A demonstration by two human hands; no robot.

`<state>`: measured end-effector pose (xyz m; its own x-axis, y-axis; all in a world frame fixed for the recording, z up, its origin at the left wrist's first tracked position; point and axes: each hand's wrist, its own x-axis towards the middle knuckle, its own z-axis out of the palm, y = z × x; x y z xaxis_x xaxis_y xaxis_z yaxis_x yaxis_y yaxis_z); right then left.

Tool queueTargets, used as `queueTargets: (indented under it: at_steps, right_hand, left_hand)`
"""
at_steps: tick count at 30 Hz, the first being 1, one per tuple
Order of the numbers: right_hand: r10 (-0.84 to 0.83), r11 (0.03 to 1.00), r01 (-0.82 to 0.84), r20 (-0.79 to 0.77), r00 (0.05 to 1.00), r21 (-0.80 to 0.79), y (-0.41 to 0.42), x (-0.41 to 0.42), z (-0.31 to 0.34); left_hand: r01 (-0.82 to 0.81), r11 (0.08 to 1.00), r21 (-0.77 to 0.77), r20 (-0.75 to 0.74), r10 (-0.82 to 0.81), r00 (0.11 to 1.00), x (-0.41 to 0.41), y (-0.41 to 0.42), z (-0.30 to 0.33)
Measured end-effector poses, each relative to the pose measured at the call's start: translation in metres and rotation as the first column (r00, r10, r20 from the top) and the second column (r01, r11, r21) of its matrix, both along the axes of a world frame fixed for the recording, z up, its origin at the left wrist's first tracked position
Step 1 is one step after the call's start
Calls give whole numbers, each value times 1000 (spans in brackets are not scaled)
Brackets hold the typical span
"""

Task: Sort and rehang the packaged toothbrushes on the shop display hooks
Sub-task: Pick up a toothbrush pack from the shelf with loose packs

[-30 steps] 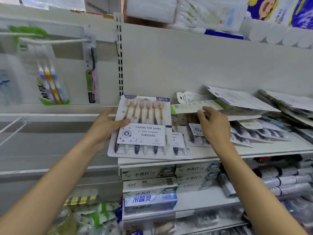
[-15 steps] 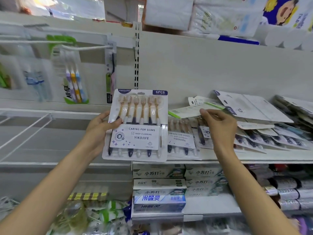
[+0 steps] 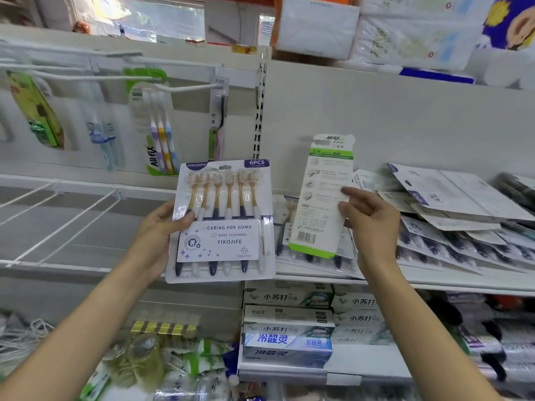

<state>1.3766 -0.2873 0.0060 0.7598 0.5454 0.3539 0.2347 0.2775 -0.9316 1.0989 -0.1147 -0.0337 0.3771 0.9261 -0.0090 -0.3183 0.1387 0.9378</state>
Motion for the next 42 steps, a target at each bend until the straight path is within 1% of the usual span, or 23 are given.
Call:
queueTargets:
  at_steps: [4, 8, 11, 13, 16, 18, 20, 24, 27, 29, 33, 37, 39, 42]
  right_hand:
    - [39, 999, -40, 47, 998, 16, 6, -13, 2]
    - [120, 992, -116, 102, 988, -46, 12, -27, 5]
    - [166, 984, -156, 113, 980, -87, 20, -42, 8]
    - [187, 974, -168, 120, 975, -152, 26, -54, 10]
    - [226, 927, -156, 174, 959, -342, 32, -78, 14]
    - [235, 907, -138, 205, 950, -398, 37, -95, 15]
    - [270, 905, -178, 200, 942, -386, 41, -112, 16]
    - [333, 915, -307, 59, 941, -262, 52, -147, 21]
    - [411, 897, -414, -54, 910, -157, 62, -182, 28]
    - [464, 875, -472, -90, 881, -110, 67, -210, 30]
    - [509, 851, -521, -138, 850, -68, 82, -267, 23]
    - [519, 833, -528, -94, 849, -167, 97, -326, 14]
    - [493, 845, -487, -30, 869, -220, 104, -356, 12]
    - [470, 863, -446, 55, 881, -238, 112, -399, 8]
  left_hand:
    - [-41, 999, -5, 13, 41, 999, -7, -3, -3]
    - [-82, 997, -5, 28, 82, 996, -14, -7, -5]
    - [-89, 996, 11, 40, 88, 995, -16, -12, -1]
    - [-74, 997, 35, 46, 72, 996, -19, -15, 4]
    - [-46, 997, 68, 48, 43, 998, -28, -17, 11]
    - [-46, 995, 87, 47, 42, 998, -40, -15, 15]
    - [-57, 993, 103, 47, 53, 997, -57, -13, 18]
    - [-81, 991, 109, 45, 77, 996, -108, -7, 17]
    - [-86, 992, 96, 39, 83, 996, -158, -2, 14]
    - [-114, 989, 94, 29, 112, 993, -194, 1, 12]
    - [-166, 983, 85, 7, 166, 986, -261, 8, 6]
    - [-224, 971, 83, -15, 226, 974, -322, 13, 3]
    - [-251, 965, 76, -29, 254, 967, -351, 13, 0]
    - [-274, 959, 69, -49, 278, 959, -393, 13, -5]
